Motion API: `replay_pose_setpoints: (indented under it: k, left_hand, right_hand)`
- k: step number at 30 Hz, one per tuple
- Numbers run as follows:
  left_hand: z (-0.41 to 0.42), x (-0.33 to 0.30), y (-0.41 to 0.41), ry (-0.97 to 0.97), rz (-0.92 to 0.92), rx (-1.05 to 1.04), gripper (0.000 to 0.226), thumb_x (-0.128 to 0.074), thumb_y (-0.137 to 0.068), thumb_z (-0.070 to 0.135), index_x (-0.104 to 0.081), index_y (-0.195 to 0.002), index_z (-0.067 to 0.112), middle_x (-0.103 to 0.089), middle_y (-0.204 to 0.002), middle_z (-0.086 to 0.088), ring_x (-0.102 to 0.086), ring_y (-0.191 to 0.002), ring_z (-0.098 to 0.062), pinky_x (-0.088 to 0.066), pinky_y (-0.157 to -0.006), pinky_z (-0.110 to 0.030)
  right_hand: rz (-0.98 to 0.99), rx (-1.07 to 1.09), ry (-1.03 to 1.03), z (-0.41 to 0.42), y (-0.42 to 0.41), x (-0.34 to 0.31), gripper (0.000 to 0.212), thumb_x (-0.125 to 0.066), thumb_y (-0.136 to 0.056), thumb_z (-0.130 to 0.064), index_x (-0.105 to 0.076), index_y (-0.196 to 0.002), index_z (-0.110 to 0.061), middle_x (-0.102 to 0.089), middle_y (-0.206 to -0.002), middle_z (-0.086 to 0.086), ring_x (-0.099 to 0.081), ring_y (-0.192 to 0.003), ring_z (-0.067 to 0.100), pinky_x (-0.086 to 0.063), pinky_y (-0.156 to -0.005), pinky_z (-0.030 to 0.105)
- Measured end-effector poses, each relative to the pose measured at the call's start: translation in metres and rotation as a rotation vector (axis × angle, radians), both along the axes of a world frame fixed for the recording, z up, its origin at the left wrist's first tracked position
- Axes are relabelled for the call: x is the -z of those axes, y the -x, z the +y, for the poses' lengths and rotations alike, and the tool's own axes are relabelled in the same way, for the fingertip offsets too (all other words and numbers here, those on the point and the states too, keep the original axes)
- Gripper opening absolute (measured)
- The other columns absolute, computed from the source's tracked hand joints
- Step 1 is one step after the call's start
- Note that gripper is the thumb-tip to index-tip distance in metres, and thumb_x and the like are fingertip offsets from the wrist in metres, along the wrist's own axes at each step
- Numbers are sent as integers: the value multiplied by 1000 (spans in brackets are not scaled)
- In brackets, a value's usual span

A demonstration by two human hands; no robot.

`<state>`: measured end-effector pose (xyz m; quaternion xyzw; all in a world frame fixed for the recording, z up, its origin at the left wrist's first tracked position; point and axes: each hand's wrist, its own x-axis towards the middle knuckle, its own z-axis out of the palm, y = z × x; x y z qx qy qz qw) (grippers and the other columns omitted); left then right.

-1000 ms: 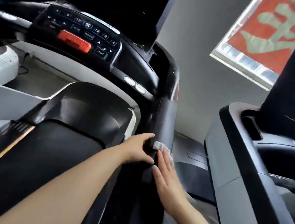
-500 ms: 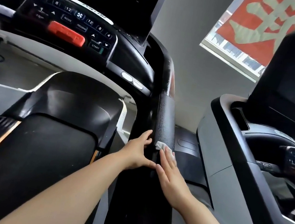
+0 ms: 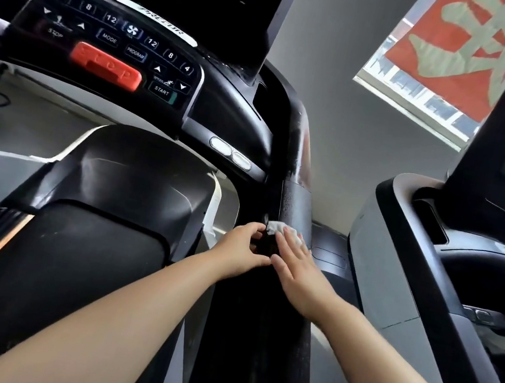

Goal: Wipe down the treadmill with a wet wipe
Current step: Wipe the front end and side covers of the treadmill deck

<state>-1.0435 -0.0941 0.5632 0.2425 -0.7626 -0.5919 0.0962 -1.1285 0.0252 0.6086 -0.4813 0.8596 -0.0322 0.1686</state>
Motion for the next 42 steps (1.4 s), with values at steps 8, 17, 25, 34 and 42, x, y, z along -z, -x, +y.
replay_pose_setpoints:
  k: [8, 17, 25, 34, 42]
  left_hand:
    - [-14, 22, 0, -44, -34, 181, 83, -77, -76, 32, -33, -145, 14, -37, -147, -4, -38, -134, -19, -30, -111, -29]
    - [6, 41, -15, 28, 19, 311, 104, -77, -71, 44, -15, -151, 20, -5, -159, -2, -8, -145, -17, -11, -118, -30]
    - [12, 52, -28, -13, -37, 357, 110, -76, -70, 48, -10, -151, 15, -2, -159, -4, -8, -145, -22, -14, -118, -34]
    - [20, 60, -28, -25, -19, 289, 111, -80, -64, 49, -15, -150, 18, -8, -156, 1, -13, -142, -21, -19, -116, -36]
    - [-3, 63, -20, -112, 12, 167, 83, -72, -81, 34, -26, -146, 14, -26, -151, -1, -28, -138, -14, -19, -108, -18]
  right_hand:
    - [235, -62, -200, -75, 44, -6, 53, -25, -104, -32, -11, -151, -13, 5, -160, 0, 9, -146, 21, -2, -117, 36]
    - [495, -275, -514, -87, 30, -22, 52, -21, -104, -36, -17, -151, -14, -1, -160, 3, 9, -146, 18, 1, -115, 30]
    - [477, -380, -654, -61, 1, -36, 52, -18, -103, -40, -15, -151, -21, -9, -159, -5, 5, -146, 12, 4, -118, 32]
    - [488, -502, -694, -64, -15, -17, 55, -16, -102, -42, -24, -149, -14, -19, -157, 0, -3, -146, 13, 4, -117, 32]
    - [600, -377, -685, -109, 28, -16, 56, -16, -102, -42, -19, -150, -12, -15, -158, 3, -1, -146, 16, 2, -118, 33]
